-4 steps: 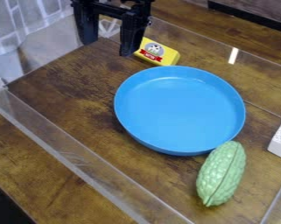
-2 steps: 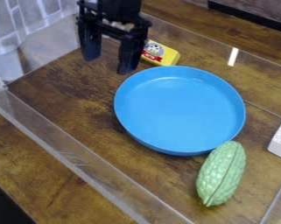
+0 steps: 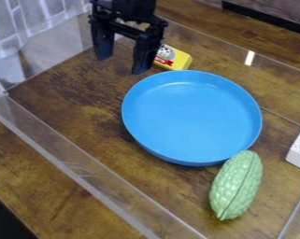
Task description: Remove the yellow block from inside the blue tray and put it on the table
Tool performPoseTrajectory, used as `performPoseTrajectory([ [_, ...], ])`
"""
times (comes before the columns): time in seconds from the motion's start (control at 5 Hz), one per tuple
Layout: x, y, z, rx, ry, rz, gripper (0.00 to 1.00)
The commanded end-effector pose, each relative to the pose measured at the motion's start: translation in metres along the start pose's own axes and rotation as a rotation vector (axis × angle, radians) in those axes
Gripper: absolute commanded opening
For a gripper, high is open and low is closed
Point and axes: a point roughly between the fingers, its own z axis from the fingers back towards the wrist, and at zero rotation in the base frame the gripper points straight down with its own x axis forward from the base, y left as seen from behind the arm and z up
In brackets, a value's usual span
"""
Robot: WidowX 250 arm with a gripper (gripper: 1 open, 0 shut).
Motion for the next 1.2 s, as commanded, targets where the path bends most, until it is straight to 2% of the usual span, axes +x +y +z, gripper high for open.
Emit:
performPoseTrajectory([
  [0.0, -0.004, 0.006, 0.025, 0.014, -0.061, 0.066, 1.0],
  [0.4, -0.006, -0.007, 0.03, 0.031, -0.082, 0.006, 1.0],
  [0.6, -0.005, -0.014, 0.034, 0.043, -0.089, 0.003, 1.0],
  [1.0, -0.017, -0.017, 0.049, 0.035, -0.095, 0.06, 1.0],
])
